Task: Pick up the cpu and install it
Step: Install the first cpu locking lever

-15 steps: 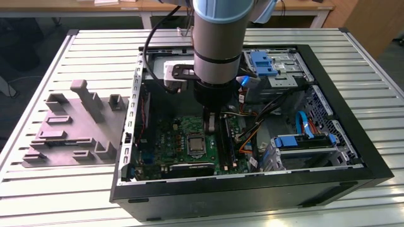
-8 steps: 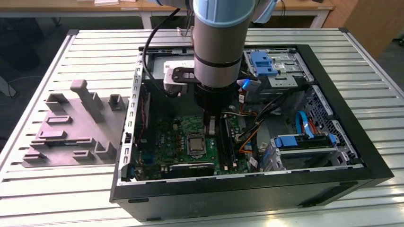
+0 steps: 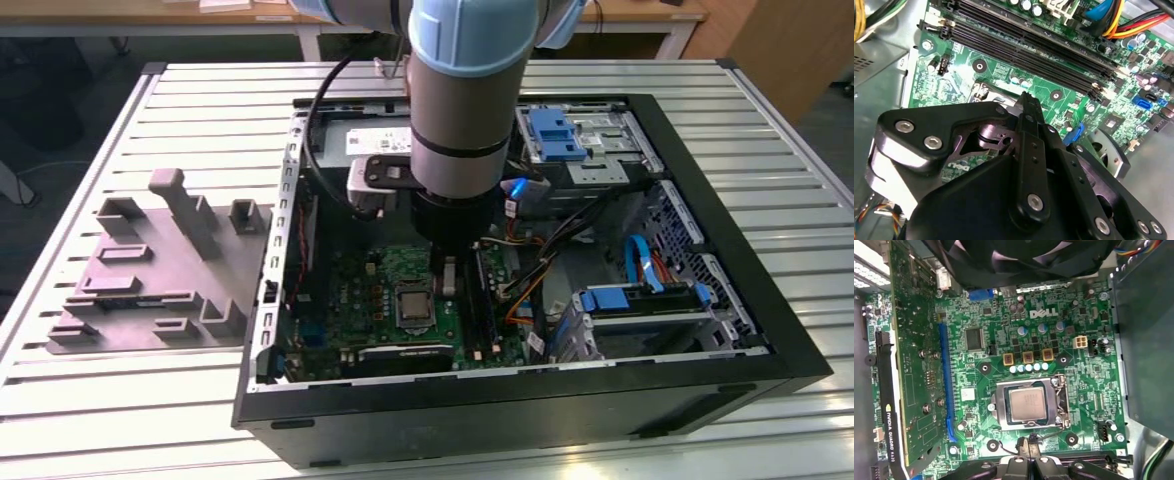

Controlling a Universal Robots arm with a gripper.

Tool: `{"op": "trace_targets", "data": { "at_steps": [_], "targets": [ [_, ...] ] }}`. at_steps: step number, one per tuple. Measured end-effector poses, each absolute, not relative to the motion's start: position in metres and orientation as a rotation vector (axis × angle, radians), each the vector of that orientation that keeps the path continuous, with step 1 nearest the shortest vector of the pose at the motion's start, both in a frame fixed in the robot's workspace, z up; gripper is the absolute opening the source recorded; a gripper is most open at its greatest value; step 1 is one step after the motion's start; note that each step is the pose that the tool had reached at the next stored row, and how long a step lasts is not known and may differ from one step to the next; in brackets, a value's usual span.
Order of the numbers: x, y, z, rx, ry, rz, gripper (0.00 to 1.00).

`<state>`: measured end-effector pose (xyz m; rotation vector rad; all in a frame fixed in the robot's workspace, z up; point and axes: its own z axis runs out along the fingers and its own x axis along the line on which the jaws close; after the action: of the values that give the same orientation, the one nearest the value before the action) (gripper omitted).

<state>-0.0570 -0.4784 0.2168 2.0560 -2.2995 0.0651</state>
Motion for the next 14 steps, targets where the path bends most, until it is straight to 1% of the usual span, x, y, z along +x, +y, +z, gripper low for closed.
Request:
{"op": "trace_targets", "data": {
  "at_steps": [14],
  "targets": [
    [-0.058, -0.485, 0.2122, 2.1, -2.263, 0.07, 0.11]
  ]
}}
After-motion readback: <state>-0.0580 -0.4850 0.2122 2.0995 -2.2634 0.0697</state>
